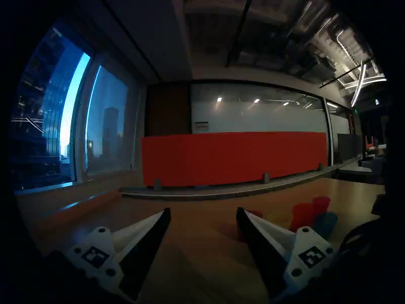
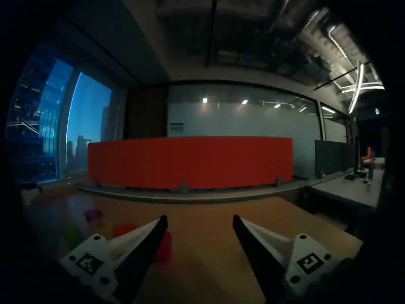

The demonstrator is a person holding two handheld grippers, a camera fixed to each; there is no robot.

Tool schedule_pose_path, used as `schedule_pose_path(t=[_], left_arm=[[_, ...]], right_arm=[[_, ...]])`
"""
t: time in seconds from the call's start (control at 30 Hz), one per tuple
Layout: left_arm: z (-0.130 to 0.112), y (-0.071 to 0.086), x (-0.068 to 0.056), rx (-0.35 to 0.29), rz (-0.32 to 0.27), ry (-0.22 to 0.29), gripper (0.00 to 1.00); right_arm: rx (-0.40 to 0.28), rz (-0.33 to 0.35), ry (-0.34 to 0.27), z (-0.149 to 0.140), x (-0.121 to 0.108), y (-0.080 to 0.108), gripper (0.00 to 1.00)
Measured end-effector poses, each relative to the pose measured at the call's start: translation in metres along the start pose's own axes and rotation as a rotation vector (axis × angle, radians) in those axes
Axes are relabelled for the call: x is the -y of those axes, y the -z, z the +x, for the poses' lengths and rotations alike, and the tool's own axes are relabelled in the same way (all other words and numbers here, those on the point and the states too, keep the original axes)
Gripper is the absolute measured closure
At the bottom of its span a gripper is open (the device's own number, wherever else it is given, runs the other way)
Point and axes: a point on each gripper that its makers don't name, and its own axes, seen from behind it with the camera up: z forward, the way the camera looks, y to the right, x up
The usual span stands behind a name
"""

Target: Pour water

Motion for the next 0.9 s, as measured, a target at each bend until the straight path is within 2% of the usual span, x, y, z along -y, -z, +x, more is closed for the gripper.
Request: schedule_pose_path(t=[0.27,0.67,0.9], left_arm=[[-0.017,-0.007,0.001,0.009,-0.005,0.025,0.03],[-0.045,-0.015,0.019,0.033,0.018,0.039,0.04],[-0.049,-0.017,0.021,0.037,0.018,0.048,0.03]], right_arm=[[0.008,-0.001,-0.008,-0.001,0.005,0.0,0.0],[0.027,-0.001,-0.008,-0.009,0.009,-0.001,0.0],[0.029,0.009,-0.01,-0.009,0.014,0.0,0.0]])
